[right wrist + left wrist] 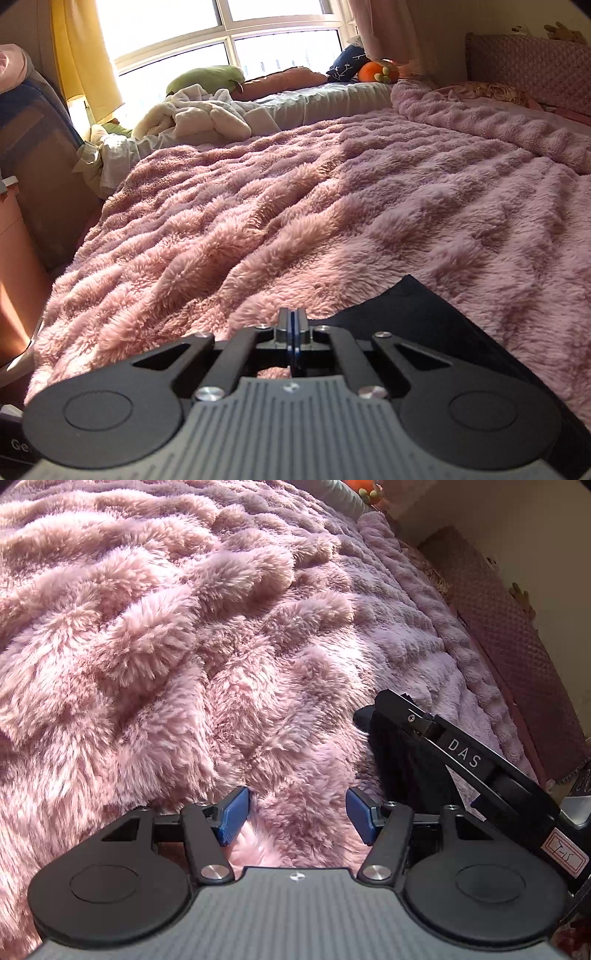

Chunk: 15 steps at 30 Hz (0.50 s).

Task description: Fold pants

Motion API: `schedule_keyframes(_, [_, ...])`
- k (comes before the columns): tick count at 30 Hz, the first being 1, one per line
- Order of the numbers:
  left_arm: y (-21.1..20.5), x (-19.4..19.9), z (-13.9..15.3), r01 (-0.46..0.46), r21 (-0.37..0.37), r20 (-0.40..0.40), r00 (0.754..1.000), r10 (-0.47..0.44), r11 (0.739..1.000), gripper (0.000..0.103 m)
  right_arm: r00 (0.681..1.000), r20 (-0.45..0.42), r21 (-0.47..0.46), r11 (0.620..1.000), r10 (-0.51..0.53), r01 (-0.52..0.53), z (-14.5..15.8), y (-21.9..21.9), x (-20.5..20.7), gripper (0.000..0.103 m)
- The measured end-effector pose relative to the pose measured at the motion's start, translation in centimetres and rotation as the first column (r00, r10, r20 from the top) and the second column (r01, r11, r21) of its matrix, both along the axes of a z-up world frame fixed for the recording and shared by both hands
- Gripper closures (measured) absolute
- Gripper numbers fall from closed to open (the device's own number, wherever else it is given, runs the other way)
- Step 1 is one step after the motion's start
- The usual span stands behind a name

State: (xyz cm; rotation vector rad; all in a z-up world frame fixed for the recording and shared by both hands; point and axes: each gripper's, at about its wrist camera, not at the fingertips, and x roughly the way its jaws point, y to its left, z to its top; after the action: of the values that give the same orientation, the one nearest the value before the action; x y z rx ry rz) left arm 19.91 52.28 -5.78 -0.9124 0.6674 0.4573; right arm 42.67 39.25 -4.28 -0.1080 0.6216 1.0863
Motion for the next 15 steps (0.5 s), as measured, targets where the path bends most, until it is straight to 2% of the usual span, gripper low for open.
schedule_keyframes(1, [0.1,-0.1,0.0,-0.003,-0.005,0.003,1.000,0.003,1.000,0.032,1.000,0.031,-0.024,1.000,-0.001,0.002,0.0,0.6,-0.6,0.103])
schedule_keyframes(2, [0.3,-0.1,-0.1,-0.006,-0.011,0.001,1.000,0.006,1.000,0.037,0.999,0.050,-0.042,0.999,0.009,-0.007,-0.1,1.0,-0.9,0.103])
schedule_keyframes(4, [0.5,-0.2,-0.3,-0.009,-0.018,-0.009,1.000,0.008,1.000,0.038,0.999,0.039,-0.063,0.998,0.012,-0.010,-0.7,1.4,-1.0,0.103])
schedule_keyframes(9, [0.8,-0.5,-0.2,-0.003,-0.024,0.012,1.000,0.004,1.000,0.038,1.000,-0.027,0.047,0.999,0.016,-0.014,-0.1,-1.7,0.3,0.103])
schedule_keyframes(11, [0.7,-0.5,-0.2,0.001,-0.020,0.012,1.000,-0.001,1.000,0.038,0.998,-0.065,0.072,0.997,0.007,-0.003,0.7,-2.9,0.9,0.091])
schedule_keyframes(12, [0.5,-0.5,-0.2,0.006,-0.013,0.011,1.000,-0.005,1.000,0.038,0.995,-0.103,0.102,0.995,0.010,0.000,1.3,-3.8,1.5,0.077])
schedule_keyframes(13, [0.4,-0.5,-0.1,0.010,-0.005,0.014,1.000,-0.010,1.000,0.038,0.992,-0.124,0.128,0.992,0.014,0.002,1.9,-4.5,2.0,0.069])
schedule_keyframes(15, [0.0,-0.5,0.3,0.017,0.001,0.046,0.999,-0.017,1.000,0.037,0.993,-0.119,0.180,0.984,0.018,0.004,3.4,-6.6,2.8,0.068])
